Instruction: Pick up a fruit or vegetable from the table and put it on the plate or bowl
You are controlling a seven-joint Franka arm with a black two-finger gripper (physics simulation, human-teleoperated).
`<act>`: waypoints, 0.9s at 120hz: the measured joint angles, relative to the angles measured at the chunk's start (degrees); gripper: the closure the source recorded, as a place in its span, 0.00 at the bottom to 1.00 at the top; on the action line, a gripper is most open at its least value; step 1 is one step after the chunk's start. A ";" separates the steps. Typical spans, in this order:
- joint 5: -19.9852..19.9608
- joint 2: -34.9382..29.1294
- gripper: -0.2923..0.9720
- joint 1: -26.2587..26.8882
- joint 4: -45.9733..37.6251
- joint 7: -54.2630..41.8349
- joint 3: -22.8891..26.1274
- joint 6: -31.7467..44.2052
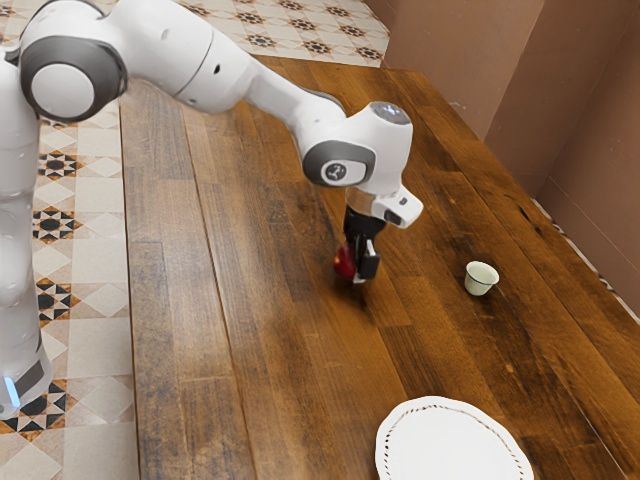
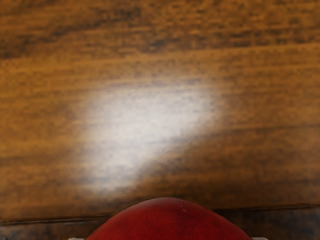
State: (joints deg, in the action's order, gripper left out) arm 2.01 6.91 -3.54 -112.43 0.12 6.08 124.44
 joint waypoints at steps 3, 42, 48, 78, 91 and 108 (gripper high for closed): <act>0.04 -0.34 0.50 -0.07 0.00 0.04 0.10 -0.17; 0.50 -5.73 0.50 -0.80 3.91 0.25 7.06 -5.41; 0.54 -5.85 0.50 -0.97 5.83 0.24 8.71 -6.95; 2.25 -4.89 0.49 -1.80 11.06 0.16 18.32 -12.10; 3.79 -1.95 0.49 1.49 14.31 0.19 20.79 -12.97; 6.25 3.46 0.50 6.93 19.40 0.24 21.25 -13.37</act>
State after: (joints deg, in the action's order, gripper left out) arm 8.26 10.37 3.39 -93.03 0.36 27.32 111.07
